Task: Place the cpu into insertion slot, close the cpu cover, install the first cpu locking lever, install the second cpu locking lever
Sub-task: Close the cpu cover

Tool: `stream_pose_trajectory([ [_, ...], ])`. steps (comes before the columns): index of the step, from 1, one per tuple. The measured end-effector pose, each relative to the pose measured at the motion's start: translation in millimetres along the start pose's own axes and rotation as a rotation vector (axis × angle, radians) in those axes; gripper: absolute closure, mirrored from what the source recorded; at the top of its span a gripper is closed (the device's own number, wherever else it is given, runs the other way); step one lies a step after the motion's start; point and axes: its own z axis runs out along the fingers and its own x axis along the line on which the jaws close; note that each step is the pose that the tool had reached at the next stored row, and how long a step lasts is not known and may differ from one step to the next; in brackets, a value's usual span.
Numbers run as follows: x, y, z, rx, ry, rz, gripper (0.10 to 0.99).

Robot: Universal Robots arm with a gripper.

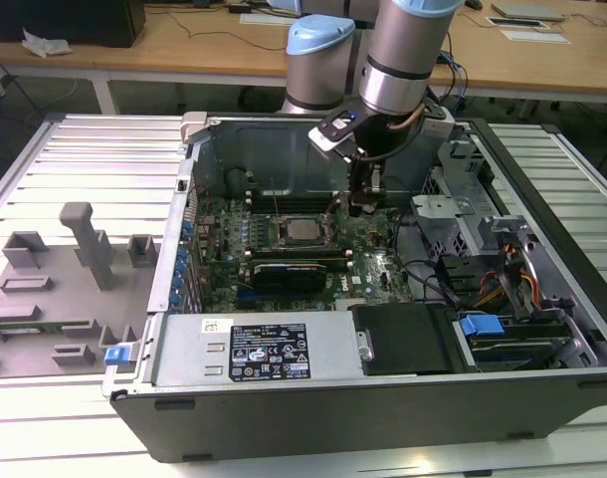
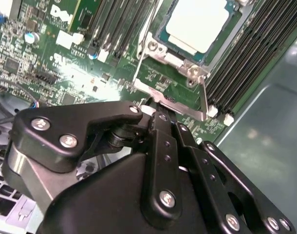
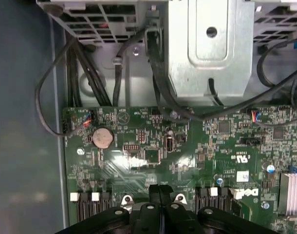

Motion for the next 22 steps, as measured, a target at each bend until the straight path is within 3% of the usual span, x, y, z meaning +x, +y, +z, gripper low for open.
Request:
stream_pose_trajectory([
  [8,-0.2,-14.7,1.3,-0.003,0.0,0.0,0.98],
  [10,-0.4,-23.0,2.1,-0.005,0.0,0.0,0.98],
  [17,-0.5,-32.6,2.9,-0.008,0.0,0.0,0.98],
  [19,-0.5,-37.2,3.5,-0.02,0.0008,0.0,0.98],
  [22,-0.7,-50.7,5.8,-0.073,0.0052,0.002,0.98],
])
